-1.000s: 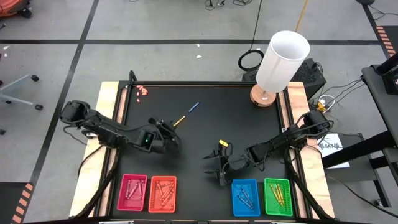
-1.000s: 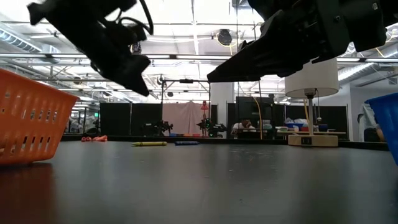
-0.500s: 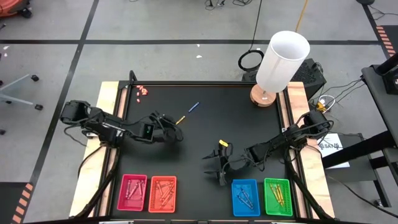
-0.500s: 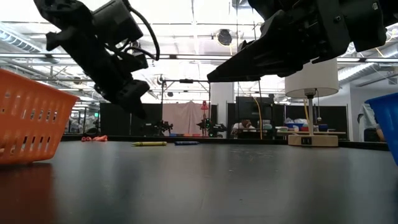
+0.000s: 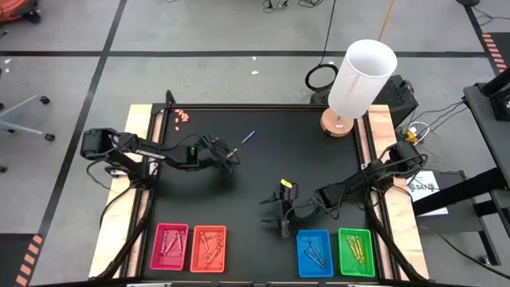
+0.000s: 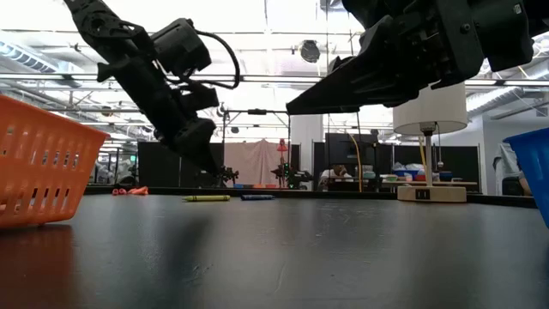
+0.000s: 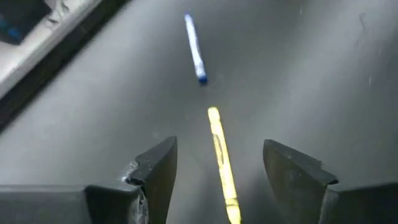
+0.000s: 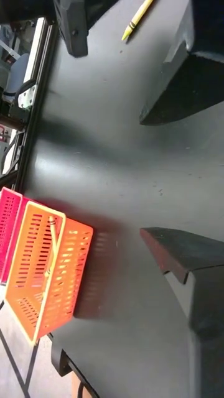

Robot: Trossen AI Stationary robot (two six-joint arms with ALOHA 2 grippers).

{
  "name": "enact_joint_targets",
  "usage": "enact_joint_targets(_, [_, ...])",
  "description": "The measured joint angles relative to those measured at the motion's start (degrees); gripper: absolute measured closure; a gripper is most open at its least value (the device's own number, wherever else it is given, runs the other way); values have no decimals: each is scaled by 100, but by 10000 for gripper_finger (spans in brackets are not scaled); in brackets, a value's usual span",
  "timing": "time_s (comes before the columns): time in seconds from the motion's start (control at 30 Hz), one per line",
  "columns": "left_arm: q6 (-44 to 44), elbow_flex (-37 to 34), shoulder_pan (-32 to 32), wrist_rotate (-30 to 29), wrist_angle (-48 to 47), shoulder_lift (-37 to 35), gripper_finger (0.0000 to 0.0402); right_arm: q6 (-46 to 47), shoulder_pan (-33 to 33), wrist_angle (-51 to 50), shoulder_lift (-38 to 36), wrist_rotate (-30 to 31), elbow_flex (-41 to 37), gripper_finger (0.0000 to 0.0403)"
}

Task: Sort crayons
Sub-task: Put the green crayon into the green bin

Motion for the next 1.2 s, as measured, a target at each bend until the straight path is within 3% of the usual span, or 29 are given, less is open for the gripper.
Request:
enact_joint_targets(0.2, [-36, -27, -24, 70, 115, 221, 167, -7, 0, -71, 0, 0, 0, 138])
enact_joint_targets(0.4, [-349, -598, -256, 93, 1582, 717, 167, 49, 6, -195, 0, 0, -2, 138])
enact_joint_targets(0.57, [-491, -860, -444, -448, 1782, 762, 167, 91, 17, -252, 0, 0, -4, 138])
enact_joint_targets(0.8, [-501, -970, -350, -360, 1840, 759, 167, 132, 15, -198, 0, 0, -4, 138])
enact_joint_targets(1.0, [-507, -1291, -189, -247, 2420, 754, 167, 177, 15, -160, 0, 0, -4, 138])
enact_joint_targets(1.2, [-512, -1322, -153, 2, 2505, 754, 218, 172, 15, -161, 0, 0, -4, 138])
